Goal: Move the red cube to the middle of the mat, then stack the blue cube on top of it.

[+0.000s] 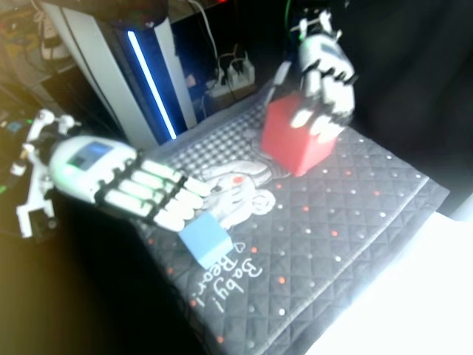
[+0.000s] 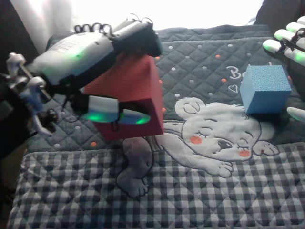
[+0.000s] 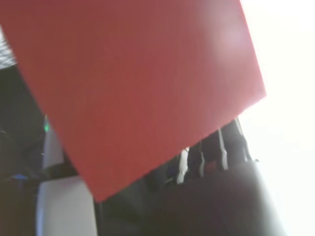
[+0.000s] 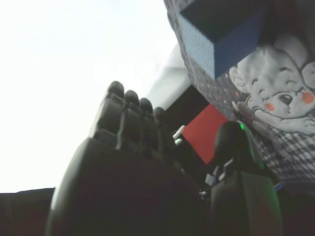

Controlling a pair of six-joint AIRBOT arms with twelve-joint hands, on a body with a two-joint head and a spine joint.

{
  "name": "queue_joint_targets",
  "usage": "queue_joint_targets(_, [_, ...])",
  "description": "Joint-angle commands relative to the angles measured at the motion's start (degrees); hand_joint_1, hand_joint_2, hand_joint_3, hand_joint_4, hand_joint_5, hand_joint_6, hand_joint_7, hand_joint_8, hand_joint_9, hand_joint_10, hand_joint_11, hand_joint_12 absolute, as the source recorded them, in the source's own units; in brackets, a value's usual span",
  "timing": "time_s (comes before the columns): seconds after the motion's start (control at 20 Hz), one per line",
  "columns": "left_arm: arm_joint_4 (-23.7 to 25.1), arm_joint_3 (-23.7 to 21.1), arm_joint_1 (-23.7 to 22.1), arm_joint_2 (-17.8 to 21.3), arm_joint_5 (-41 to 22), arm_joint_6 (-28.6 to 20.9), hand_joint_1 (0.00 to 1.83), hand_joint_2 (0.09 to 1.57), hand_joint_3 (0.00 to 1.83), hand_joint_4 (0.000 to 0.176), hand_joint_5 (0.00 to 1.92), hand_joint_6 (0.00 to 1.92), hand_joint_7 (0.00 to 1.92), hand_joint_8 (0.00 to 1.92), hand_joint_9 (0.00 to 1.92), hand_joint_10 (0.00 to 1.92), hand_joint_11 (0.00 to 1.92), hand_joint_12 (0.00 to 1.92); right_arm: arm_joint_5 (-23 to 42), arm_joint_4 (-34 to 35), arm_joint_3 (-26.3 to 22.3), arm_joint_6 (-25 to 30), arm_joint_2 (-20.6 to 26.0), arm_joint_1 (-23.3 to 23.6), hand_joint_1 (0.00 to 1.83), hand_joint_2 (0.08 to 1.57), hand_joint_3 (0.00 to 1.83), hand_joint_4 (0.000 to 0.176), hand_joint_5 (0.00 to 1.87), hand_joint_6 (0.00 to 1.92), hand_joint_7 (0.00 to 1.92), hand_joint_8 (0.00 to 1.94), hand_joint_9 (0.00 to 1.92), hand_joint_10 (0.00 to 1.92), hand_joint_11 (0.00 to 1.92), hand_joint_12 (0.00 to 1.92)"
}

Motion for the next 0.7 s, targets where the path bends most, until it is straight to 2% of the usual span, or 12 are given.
queue_joint_targets(0.0, [-0.2, 0.5, -0.9, -0.8, -5.1, -0.7, 1.15, 1.09, 0.01, 0.09, 0.08, 1.16, 0.0, 1.41, 0.13, 1.76, 0.32, 1.92, 7.1, -0.1, 0.3, 0.1, 0.2, 0.1, 0.44, 1.36, 0.0, 0.0, 0.0, 0.0, 0.0, 0.0, 0.0, 0.0, 0.0, 0.0])
queue_joint_targets(0.1, [0.1, 1.4, -1.7, -2.1, -4.0, -1.6, 1.11, 1.1, 0.01, 0.095, 0.06, 1.21, 0.0, 1.45, 0.12, 1.81, 0.35, 1.92, 7.1, -0.1, 0.3, 0.1, 0.2, 0.0, 0.46, 1.36, 0.0, 0.0, 0.0, 0.0, 0.0, 0.0, 0.0, 0.0, 0.01, 0.0])
queue_joint_targets(0.15, [0.2, 1.9, -2.2, -2.9, -3.1, -1.6, 1.04, 1.12, 0.01, 0.126, 0.05, 1.19, 0.0, 1.53, 0.05, 1.9, 0.35, 1.92, 7.1, 0.0, 0.3, 0.1, 0.2, -0.1, 0.5, 1.36, 0.0, 0.0, 0.0, 0.0, 0.0, 0.0, 0.0, 0.0, 0.01, 0.0])
queue_joint_targets(0.2, [0.2, 2.3, -2.3, -3.2, -2.6, -1.6, 1.03, 1.11, 0.0, 0.118, 0.07, 1.03, 0.0, 1.4, 0.02, 1.8, 0.28, 1.92, 7.1, 0.1, 0.3, 0.1, 0.2, -0.1, 0.51, 1.36, 0.0, 0.0, 0.0, 0.0, 0.0, 0.0, 0.0, 0.0, 0.0, 0.0])
queue_joint_targets(0.25, [0.1, 2.5, -2.4, -3.3, -2.3, -1.6, 0.97, 1.1, 0.0, 0.091, 0.07, 0.76, 0.0, 1.12, 0.0, 1.65, 0.16, 1.92, 7.1, 0.1, 0.3, 0.1, 0.2, -0.1, 0.51, 1.36, 0.0, 0.0, 0.0, 0.0, 0.0, 0.0, 0.0, 0.0, 0.0, 0.0])
queue_joint_targets(0.3, [-0.2, 2.7, -2.4, -3.4, -2.3, -1.6, 0.85, 1.02, 0.0, 0.12, 0.04, 0.28, 0.0, 0.33, 0.0, 0.86, 0.03, 1.68, 7.1, 0.1, 0.3, 0.1, 0.2, -0.2, 0.5, 1.35, 0.0, 0.0, 0.0, 0.0, 0.0, 0.0, 0.0, 0.0, 0.0, 0.0])
queue_joint_targets(0.35, [-0.5, 2.8, -2.4, -3.4, -2.3, -1.6, 0.68, 0.93, 0.0, 0.158, 0.01, 0.05, 0.0, 0.07, 0.0, 0.17, 0.01, 1.12, 7.1, 0.1, 0.3, 0.1, 0.2, -0.2, 0.49, 1.34, 0.0, 0.0, 0.0, 0.0, 0.0, 0.0, 0.0, 0.0, 0.0, 0.0])
queue_joint_targets(0.4, [-0.6, 2.8, -2.3, -3.4, -2.6, -1.8, 0.58, 0.88, 0.0, 0.172, 0.0, 0.01, 0.0, 0.01, 0.0, 0.03, 0.0, 0.58, 7.1, 0.2, 0.3, 0.1, 0.2, -0.2, 0.48, 1.34, 0.0, 0.0, 0.0, 0.0, 0.0, 0.0, 0.0, 0.0, 0.0, 0.0])
queue_joint_targets(0.45, [-0.8, 2.8, -1.9, -3.3, -3.3, -2.2, 0.51, 0.85, 0.0, 0.175, 0.0, 0.0, 0.0, 0.0, 0.0, 0.01, 0.0, 0.12, 7.2, 0.2, 0.3, 0.1, 0.2, -0.2, 0.46, 1.34, 0.0, 0.0, 0.0, 0.0, 0.0, 0.0, 0.0, 0.0, 0.0, 0.0])
queue_joint_targets(0.5, [-0.9, 2.8, -1.6, -3.2, -3.9, -2.7, 0.48, 0.83, 0.0, 0.176, 0.0, 0.0, 0.0, 0.0, 0.0, 0.0, 0.0, 0.02, 7.2, 0.2, 0.3, 0.1, 0.2, -0.2, 0.46, 1.34, 0.0, 0.0, 0.0, 0.0, 0.0, 0.0, 0.0, 0.0, 0.0, 0.0])
queue_joint_targets(0.65, [-2.1, 1.9, 0.4, -1.2, -7.9, -3.4, 0.49, 0.82, 0.0, 0.176, 0.0, 0.0, 0.0, 0.0, 0.0, 0.0, 0.0, 0.0, 7.2, 0.2, 0.3, 0.6, 0.3, -0.2, 0.48, 1.33, 0.0, 0.0, 0.0, 0.0, 0.0, 0.0, 0.0, 0.0, 0.0, 0.0])
